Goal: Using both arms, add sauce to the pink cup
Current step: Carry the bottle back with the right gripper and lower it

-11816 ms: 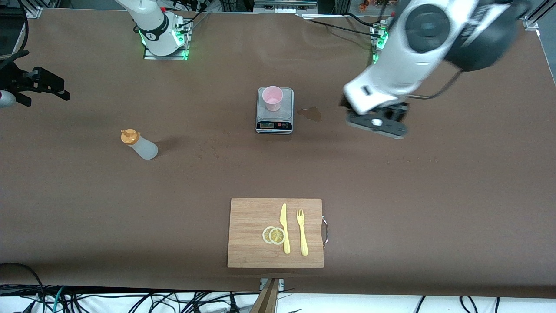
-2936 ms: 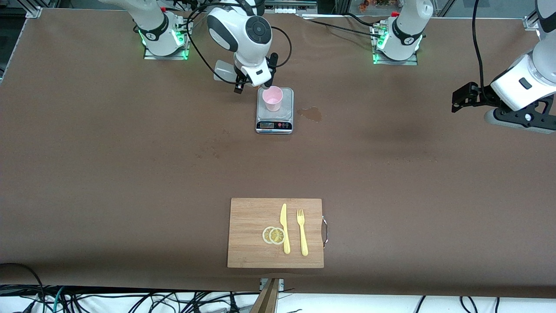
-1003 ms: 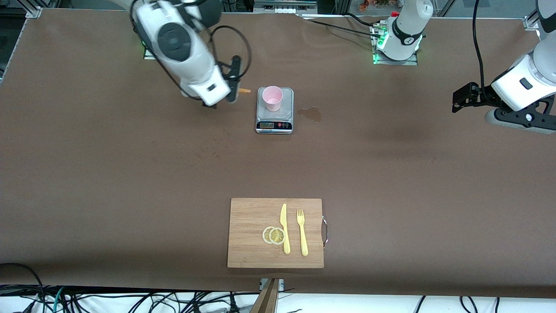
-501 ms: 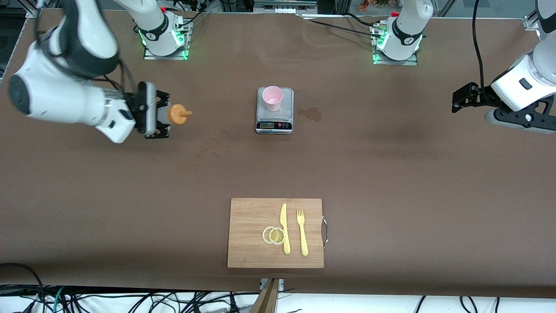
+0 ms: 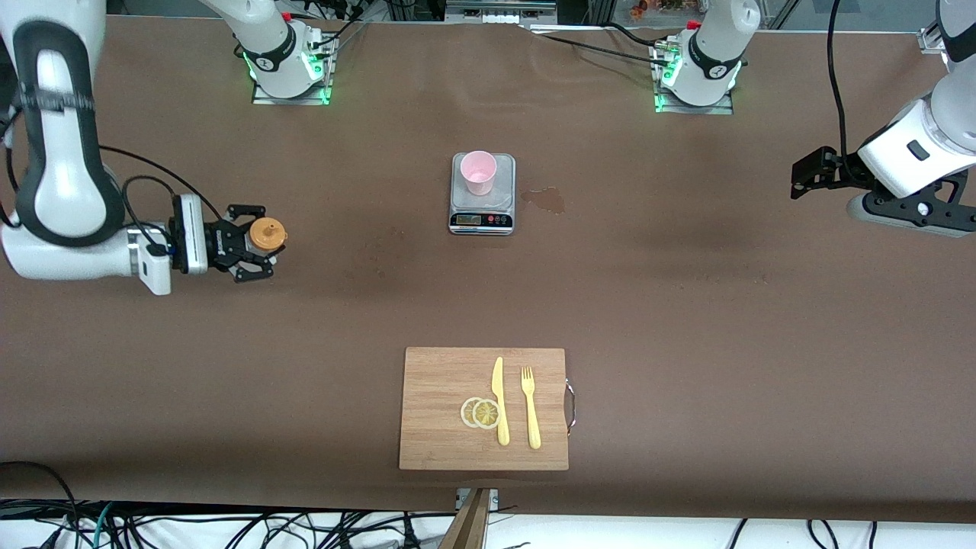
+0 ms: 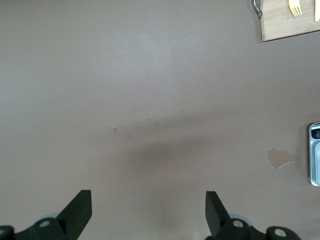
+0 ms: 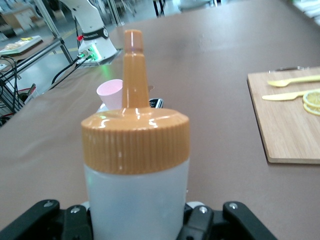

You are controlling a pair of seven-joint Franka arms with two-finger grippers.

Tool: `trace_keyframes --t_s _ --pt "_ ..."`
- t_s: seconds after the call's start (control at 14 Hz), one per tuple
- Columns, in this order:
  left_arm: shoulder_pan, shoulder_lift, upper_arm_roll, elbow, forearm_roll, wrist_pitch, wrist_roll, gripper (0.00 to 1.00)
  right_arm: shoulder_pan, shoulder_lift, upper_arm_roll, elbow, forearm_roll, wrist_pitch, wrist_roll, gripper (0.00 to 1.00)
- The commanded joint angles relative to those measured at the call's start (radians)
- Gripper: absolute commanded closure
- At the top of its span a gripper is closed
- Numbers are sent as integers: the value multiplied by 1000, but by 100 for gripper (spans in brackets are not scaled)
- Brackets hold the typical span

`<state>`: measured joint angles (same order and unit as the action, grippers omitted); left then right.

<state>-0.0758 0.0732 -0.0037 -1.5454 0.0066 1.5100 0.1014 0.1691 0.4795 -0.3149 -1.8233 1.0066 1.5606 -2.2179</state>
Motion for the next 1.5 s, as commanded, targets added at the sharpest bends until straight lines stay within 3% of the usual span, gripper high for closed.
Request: trace_keyframes --t_s 0.0,0.14,0.5,0.64,0.72,0.86,1.15,1.43 --pt "1 14 -1 30 -23 -25 0 0 -36 184 -27 80 126 -123 -185 97" --pt "1 14 -1 30 -23 -25 0 0 -52 305 -27 122 225 -227 -281 97" --pt "-1 16 -2 30 -23 -25 1 0 -89 395 -24 119 296 -274 -388 95" --pt "-2 16 -2 30 -23 -25 1 0 -98 410 -24 116 297 -293 -408 88" --pt "-1 16 -2 30 -23 -25 0 0 -99 413 -24 114 299 -304 -413 79" --pt "-1 16 -2 30 -23 -24 1 0 -112 415 -26 110 297 -312 -414 1" --pt "2 16 -2 31 -25 -24 0 0 -132 407 -62 127 227 -336 -411 0" --pt "1 16 -2 37 -23 -24 0 0 -134 377 -116 245 110 -337 -392 0"
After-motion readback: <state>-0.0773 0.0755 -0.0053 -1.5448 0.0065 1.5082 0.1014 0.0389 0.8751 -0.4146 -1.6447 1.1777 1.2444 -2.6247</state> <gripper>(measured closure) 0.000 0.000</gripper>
